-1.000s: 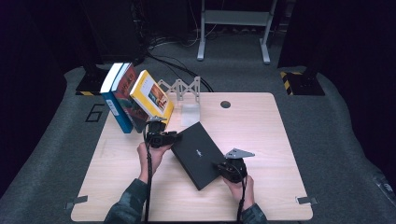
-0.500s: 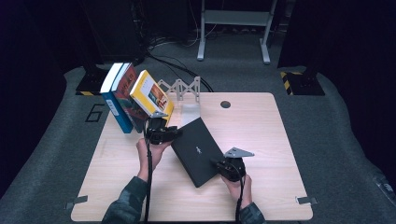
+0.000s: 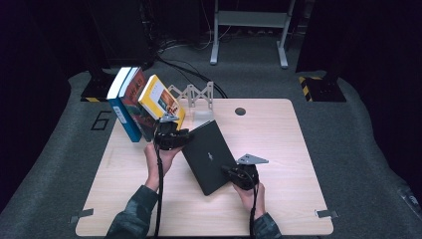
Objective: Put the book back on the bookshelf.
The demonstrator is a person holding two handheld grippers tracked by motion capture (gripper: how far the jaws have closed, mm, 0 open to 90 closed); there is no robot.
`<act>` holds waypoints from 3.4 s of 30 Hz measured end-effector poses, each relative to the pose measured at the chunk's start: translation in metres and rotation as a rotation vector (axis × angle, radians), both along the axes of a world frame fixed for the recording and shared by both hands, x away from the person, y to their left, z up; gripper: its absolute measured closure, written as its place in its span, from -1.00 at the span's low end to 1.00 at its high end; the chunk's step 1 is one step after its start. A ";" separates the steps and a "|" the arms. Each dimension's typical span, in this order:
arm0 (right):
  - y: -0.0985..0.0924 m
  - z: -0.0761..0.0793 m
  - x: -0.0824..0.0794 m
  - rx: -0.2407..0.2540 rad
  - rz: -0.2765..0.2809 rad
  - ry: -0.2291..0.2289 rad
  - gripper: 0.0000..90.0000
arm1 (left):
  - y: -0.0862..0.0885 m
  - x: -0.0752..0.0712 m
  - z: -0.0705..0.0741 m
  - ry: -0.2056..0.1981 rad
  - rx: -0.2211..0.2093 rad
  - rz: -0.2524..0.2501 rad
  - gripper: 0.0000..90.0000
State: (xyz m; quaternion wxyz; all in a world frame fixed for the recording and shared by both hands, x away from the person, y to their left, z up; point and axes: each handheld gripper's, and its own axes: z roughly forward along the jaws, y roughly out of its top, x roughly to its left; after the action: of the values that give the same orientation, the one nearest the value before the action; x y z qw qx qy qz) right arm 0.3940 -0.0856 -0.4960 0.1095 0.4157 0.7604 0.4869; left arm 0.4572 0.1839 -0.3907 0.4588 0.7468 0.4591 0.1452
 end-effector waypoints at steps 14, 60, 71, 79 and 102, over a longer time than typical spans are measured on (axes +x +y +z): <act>0.010 0.000 0.010 -0.001 -0.008 -0.016 1.00 | 0.007 0.000 0.009 -0.031 -0.019 -0.003 0.49; 0.029 -0.008 0.029 0.022 -0.080 -0.060 1.00 | -0.011 -0.025 0.038 -0.181 0.036 -0.098 0.54; 0.031 -0.015 0.031 0.010 -0.055 -0.027 0.95 | -0.022 -0.035 0.041 -0.186 0.041 -0.186 0.57; 0.025 -0.014 0.032 0.017 -0.045 0.016 0.73 | -0.027 -0.047 0.039 -0.196 0.035 -0.229 0.58; -0.013 0.073 0.044 0.054 -0.006 -0.033 -0.33 | -0.026 -0.046 0.035 -0.198 0.004 -0.232 0.54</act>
State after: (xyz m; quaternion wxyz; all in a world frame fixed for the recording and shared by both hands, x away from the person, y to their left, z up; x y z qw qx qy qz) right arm 0.4385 -0.0988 -0.4226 0.1120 0.4130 0.7436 0.5137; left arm 0.4108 0.1577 -0.3556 0.5139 0.7778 0.3220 0.1654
